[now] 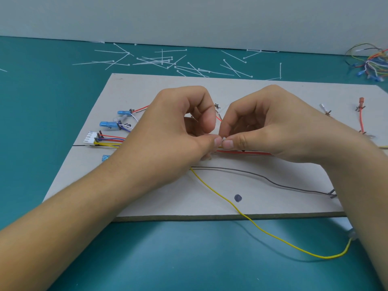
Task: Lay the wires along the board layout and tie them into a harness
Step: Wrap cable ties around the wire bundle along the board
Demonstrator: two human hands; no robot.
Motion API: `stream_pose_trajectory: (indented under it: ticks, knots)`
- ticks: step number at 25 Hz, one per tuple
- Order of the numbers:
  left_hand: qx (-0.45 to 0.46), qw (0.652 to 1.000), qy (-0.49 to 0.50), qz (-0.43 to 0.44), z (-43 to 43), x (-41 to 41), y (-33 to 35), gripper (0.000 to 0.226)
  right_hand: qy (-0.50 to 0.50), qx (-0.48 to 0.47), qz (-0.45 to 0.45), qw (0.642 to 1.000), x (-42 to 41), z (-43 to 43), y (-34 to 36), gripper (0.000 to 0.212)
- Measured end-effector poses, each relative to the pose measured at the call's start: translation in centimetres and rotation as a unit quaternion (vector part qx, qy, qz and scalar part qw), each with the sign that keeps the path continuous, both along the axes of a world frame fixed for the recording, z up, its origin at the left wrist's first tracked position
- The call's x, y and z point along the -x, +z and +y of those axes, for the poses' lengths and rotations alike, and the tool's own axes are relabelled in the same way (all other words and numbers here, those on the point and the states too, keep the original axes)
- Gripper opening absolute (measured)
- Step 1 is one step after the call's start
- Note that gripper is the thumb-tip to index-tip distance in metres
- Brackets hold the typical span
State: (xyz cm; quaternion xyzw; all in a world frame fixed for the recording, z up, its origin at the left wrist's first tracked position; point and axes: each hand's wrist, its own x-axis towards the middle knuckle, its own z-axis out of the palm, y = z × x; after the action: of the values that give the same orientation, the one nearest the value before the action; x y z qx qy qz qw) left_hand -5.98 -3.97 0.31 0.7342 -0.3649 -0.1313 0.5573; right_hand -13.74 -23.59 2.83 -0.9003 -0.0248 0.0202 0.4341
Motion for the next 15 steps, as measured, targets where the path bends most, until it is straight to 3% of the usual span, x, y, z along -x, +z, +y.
stream_pose_trajectory:
  ticks: [15]
  knots:
    - [-0.02,0.999,0.035,-0.006,0.09,0.13,0.26,0.041,-0.038,-0.036,0.005,0.999,0.16,0.55,0.27,0.01]
